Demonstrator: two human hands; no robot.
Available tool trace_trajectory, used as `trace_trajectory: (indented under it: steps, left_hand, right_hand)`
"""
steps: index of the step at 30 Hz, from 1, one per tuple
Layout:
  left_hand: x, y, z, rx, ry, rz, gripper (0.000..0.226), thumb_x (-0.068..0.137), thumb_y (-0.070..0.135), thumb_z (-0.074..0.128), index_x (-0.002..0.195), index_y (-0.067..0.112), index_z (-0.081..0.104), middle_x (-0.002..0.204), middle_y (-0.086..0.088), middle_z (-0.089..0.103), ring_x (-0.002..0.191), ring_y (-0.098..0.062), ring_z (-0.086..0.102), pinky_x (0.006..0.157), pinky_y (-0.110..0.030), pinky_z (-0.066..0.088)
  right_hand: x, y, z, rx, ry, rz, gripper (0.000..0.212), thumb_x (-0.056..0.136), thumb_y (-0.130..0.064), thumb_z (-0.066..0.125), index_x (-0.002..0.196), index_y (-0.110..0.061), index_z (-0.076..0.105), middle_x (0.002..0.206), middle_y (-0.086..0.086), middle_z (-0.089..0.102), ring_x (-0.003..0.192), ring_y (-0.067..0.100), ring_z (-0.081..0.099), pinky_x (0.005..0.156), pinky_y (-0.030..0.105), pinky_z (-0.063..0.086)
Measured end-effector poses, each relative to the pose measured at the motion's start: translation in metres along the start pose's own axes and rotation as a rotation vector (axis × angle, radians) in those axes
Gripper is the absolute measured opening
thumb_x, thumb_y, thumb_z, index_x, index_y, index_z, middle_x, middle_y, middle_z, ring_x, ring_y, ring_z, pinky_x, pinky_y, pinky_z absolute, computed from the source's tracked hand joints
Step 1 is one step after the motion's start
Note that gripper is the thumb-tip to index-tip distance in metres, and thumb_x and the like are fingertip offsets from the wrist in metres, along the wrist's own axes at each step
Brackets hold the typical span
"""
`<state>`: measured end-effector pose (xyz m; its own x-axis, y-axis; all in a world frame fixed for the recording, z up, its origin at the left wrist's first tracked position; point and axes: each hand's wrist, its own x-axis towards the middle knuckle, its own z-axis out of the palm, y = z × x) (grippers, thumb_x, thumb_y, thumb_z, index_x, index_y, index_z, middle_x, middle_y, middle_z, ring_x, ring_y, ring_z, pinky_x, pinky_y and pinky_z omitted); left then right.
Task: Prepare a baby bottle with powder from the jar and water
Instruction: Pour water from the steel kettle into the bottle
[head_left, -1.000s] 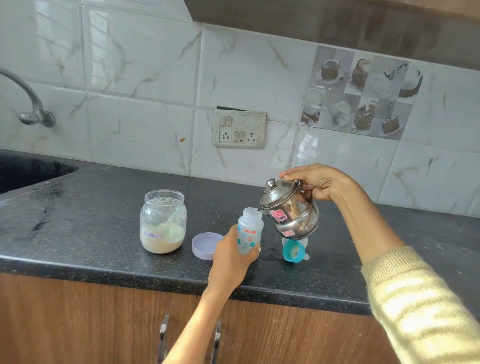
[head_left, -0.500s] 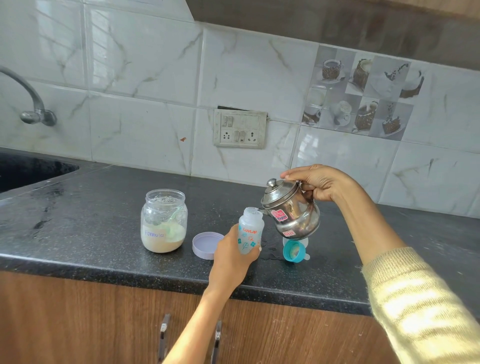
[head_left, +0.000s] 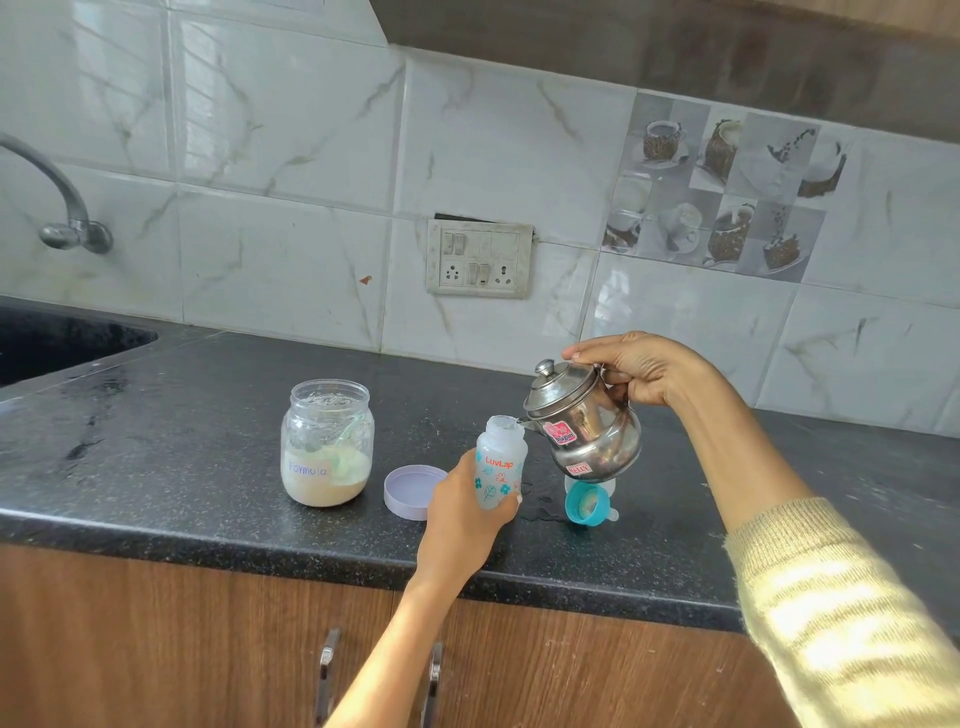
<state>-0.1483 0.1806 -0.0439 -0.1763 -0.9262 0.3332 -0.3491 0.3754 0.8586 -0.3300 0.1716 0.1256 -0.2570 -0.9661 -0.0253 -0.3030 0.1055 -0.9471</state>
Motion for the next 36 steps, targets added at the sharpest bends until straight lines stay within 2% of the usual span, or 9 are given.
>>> trace_trajectory:
  steps: [6,9,15,30,36]
  left_hand:
    - [-0.0007,-0.0007,-0.0006,-0.015,0.003,0.007,0.061,0.081,0.026,0.069,0.134,0.019,0.040,0.130,0.004,0.055,0.121,-0.016,0.050,0.094,-0.031,0.045]
    - [-0.0003,-0.0006,-0.0003,-0.008,-0.003,-0.009,0.064,0.081,0.026,0.069,0.137,0.019,0.037,0.133,0.003,0.052,0.125,-0.017,0.048,0.097,-0.032,0.044]
    - [-0.0009,-0.0007,0.0003,0.005,-0.009,-0.019,0.066,0.081,0.026,0.069,0.137,0.019,0.036,0.136,0.002,0.051,0.126,-0.017,0.047,0.098,-0.034,0.044]
    - [-0.0005,0.0024,-0.0004,0.023,-0.010,-0.036,0.068,0.082,0.027,0.068,0.140,0.019,0.033,0.139,0.002,0.048,0.129,-0.018,0.045,0.099,-0.033,0.044]
    - [-0.0018,0.0019,-0.0012,-0.010,0.002,-0.009,0.061,0.082,0.025,0.068,0.134,0.019,0.038,0.133,0.003,0.053,0.123,-0.016,0.048,0.091,-0.026,0.044]
  right_hand:
    - [-0.0049,-0.0022,0.0018,-0.040,-0.004,-0.012,0.011,0.085,-0.003,0.062,0.083,-0.012,0.068,0.065,0.002,0.049,0.053,0.009,0.022,0.048,0.019,0.035]
    - [-0.0068,-0.0033,0.0020,-0.031,0.000,-0.011,0.010,0.085,-0.003,0.063,0.082,-0.011,0.068,0.064,0.002,0.050,0.053,0.009,0.022,0.052,0.021,0.034]
    - [-0.0028,-0.0024,0.0011,-0.018,0.000,-0.001,0.011,0.083,-0.002,0.064,0.080,-0.011,0.070,0.074,0.006,0.053,0.059,0.011,0.030,0.061,0.025,0.036]
    - [-0.0015,-0.0036,0.0005,-0.028,-0.003,0.004,0.011,0.082,-0.002,0.065,0.080,-0.011,0.070,0.078,0.007,0.057,0.064,0.014,0.034,0.063,0.026,0.039]
    - [-0.0043,-0.0043,0.0019,-0.043,0.001,-0.008,0.011,0.084,-0.002,0.063,0.082,-0.011,0.069,0.069,0.004,0.053,0.055,0.010,0.025,0.056,0.023,0.036]
